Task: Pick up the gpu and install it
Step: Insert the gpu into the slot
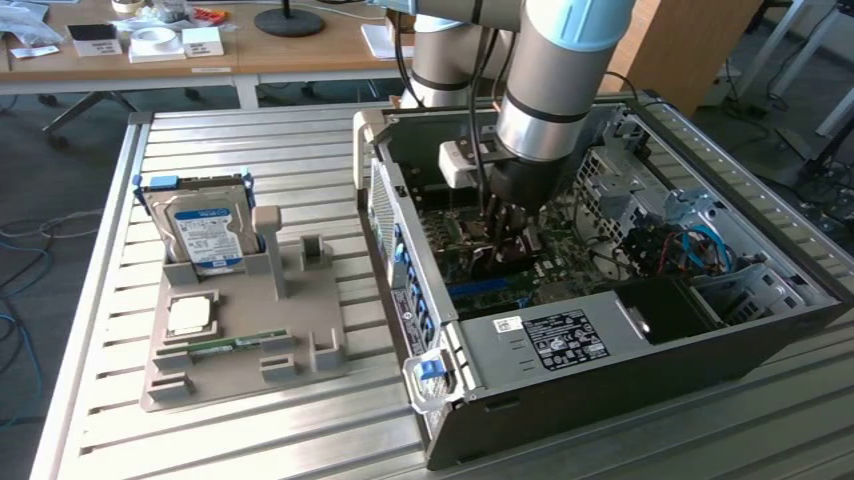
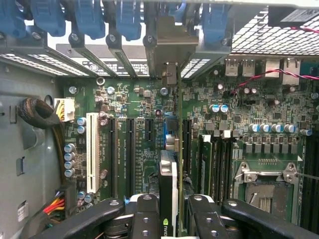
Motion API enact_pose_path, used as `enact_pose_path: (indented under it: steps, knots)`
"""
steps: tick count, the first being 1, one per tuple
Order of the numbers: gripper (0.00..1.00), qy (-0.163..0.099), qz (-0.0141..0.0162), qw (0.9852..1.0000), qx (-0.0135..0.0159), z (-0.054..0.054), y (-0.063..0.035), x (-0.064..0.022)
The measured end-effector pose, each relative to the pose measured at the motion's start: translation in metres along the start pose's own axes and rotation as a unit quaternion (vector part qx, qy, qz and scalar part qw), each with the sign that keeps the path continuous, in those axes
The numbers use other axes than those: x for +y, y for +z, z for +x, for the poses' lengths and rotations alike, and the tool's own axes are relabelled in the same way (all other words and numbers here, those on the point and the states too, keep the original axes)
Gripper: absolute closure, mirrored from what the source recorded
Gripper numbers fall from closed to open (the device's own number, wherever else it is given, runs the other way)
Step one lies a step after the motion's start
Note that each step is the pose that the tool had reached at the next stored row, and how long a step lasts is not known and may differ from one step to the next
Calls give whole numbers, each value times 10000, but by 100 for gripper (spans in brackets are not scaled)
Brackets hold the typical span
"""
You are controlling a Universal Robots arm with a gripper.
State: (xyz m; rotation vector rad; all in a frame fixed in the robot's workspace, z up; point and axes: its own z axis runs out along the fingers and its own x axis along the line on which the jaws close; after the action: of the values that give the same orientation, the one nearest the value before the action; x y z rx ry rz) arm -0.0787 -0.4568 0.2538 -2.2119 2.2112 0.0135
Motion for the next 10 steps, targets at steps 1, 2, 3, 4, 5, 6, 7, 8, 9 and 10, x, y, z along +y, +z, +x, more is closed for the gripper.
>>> enact_pose_path:
  steps: [1, 2, 3, 4, 5, 6, 7, 8, 9, 10]
  knots:
    - [73, 0, 1, 10000, 0, 0, 0, 2]
    - [73, 0, 2, 10000, 0, 0, 0, 4]
    - [73, 0, 2, 10000, 0, 0, 0, 7]
    - [73, 0, 3, 10000, 0, 0, 0, 8]
    - [73, 0, 3, 10000, 0, 0, 0, 10]
    - [73, -1, 3, 10000, 0, 0, 0, 10]
    - [73, 0, 3, 10000, 0, -1, 0, 11]
    - [73, 0, 3, 10000, 0, -1, 0, 12]
    - [73, 0, 3, 10000, 0, -1, 0, 12]
    - [73, 0, 3, 10000, 0, -1, 0, 12]
